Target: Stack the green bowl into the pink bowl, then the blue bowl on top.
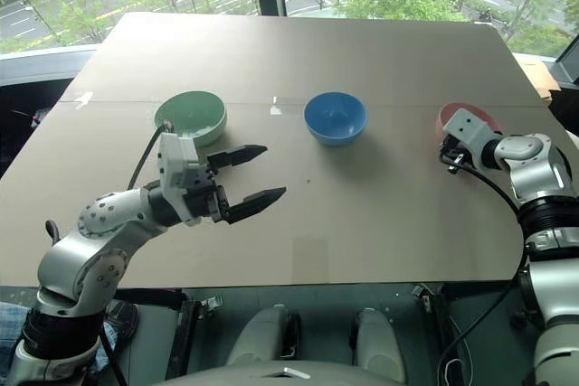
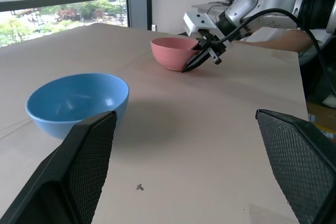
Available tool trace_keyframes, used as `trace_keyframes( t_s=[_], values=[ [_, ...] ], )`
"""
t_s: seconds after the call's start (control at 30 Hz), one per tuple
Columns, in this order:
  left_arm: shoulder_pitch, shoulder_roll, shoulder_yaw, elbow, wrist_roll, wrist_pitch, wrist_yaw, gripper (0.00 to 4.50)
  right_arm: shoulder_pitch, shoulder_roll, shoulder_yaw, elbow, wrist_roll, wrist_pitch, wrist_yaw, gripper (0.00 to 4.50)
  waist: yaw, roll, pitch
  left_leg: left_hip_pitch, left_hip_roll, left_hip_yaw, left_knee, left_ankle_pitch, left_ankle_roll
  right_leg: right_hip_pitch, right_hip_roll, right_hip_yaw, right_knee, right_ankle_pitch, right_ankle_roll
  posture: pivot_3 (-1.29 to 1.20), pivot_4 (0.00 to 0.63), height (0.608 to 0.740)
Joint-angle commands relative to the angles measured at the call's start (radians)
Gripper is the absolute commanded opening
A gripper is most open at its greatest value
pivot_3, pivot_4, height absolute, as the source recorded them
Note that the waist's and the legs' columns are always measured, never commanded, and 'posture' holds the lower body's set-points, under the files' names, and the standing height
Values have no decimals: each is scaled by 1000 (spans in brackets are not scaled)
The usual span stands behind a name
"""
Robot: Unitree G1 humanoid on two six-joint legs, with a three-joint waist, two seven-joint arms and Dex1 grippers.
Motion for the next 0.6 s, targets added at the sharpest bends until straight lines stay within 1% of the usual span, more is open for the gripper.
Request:
trace_keyframes(
  t_s=[0.03, 0.1, 0.17, 0.27, 0.33, 0.47, 0.6],
  values=[
    [0, 4, 10, -13, 16, -44, -14, 4500, 45, -10, -26, -51, 14, -54, 19, 54, 0, 0, 0, 0, 0, 0, 0, 0, 0, 0, 0, 0, 0, 0, 0, 0, 150, 740],
    [4, 4, 16, 2, 26, -56, -18, 4500, 81, -9, -47, -127, 43, -43, 39, 54, -1, 0, 0, 0, 0, 0, 0, 0, 0, 0, 0, 0, 0, 0, 0, 0, 150, 740],
    [17, 6, 25, 26, 41, -73, -20, 4500, 143, -6, -69, -283, 82, -1, 59, 54, -1, 0, 0, 0, 0, 0, 0, 0, 0, 0, 0, 0, 0, 0, 0, 0, 150, 740],
    [47, 6, 58, 96, 69, -117, -24, 4500, 247, 20, -71, -668, 148, 204, 58, 54, -6, 1, 0, 0, 1, 0, -1, 0, 0, -1, 0, 0, 1, 0, 0, 0, 150, 740],
    [64, 14, 66, 138, 98, -154, -38, 4500, 290, 46, -51, -856, 155, 302, 37, 54, -11, 1, 0, 0, 2, 0, -1, 0, -1, -2, 0, 0, 1, 0, 0, 0, 150, 740],
    [71, 21, 99, 229, 123, -201, -55, 4500, 341, 69, 68, -1122, 105, 397, 25, 54, -1, 1, 0, -1, 1, -1, -1, 0, -1, -2, 0, -1, 2, 0, 0, 0, 150, 740],
    [62, 31, 111, 319, 148, -249, -81, 4500, 316, 105, 209, -1255, 38, 512, -3, 54, 5, 1, 0, -2, 0, -2, -1, 0, -1, -3, -1, -2, 1, 0, 0, 0, 150, 740]
  ],
)
